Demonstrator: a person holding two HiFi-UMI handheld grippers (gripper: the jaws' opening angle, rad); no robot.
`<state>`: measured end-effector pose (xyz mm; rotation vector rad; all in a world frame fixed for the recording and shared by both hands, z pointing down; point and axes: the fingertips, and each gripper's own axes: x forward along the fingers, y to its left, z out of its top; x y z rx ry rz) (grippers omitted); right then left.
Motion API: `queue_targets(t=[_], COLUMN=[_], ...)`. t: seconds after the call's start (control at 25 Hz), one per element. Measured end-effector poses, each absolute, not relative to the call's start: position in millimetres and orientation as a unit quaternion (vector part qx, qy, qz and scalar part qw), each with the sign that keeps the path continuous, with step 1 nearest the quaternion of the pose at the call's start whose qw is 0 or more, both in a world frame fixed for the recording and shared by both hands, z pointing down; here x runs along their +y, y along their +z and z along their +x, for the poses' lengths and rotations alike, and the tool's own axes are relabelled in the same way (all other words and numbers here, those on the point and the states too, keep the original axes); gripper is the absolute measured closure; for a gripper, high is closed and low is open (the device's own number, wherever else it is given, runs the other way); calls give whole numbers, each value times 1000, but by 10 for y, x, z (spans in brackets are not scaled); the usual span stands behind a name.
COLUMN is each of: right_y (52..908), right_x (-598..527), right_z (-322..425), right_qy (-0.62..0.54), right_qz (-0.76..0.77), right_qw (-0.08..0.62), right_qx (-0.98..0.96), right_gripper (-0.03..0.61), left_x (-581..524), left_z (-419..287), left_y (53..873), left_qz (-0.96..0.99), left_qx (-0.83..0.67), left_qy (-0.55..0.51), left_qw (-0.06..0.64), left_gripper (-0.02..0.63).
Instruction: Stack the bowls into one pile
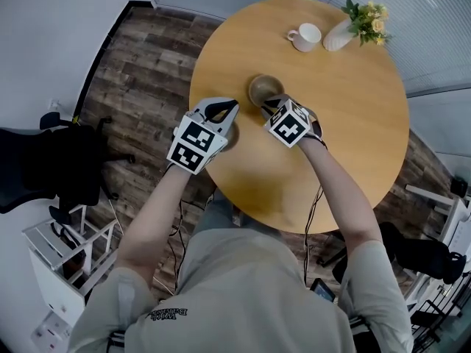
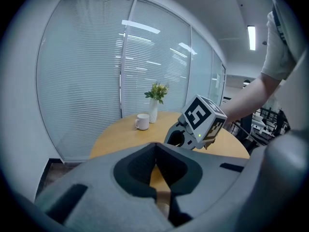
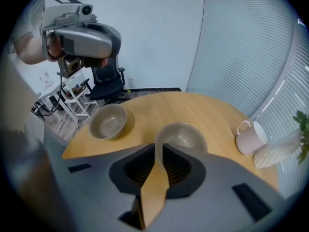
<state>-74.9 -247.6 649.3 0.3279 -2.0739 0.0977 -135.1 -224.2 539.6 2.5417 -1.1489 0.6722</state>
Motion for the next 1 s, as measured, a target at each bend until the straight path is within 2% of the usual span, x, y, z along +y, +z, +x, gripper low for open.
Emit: queue_targets(t=[0.24, 1.0], right_y=[6010, 3818], right_x=[-2618, -2394], right_z=[-714, -341], right_qy=[36, 25], right_qz=[196, 362], right_qw=[446, 171], right_qx=[-872, -916], right_gripper=[545, 545], left_x=[-2250, -2044], left_z=[-1403, -1489], left_y=[5136, 3662], left_qz=[881, 889], left_qx=[-402, -433], left_qy=[223, 146], left_qw=[114, -5], left_gripper=[592, 592])
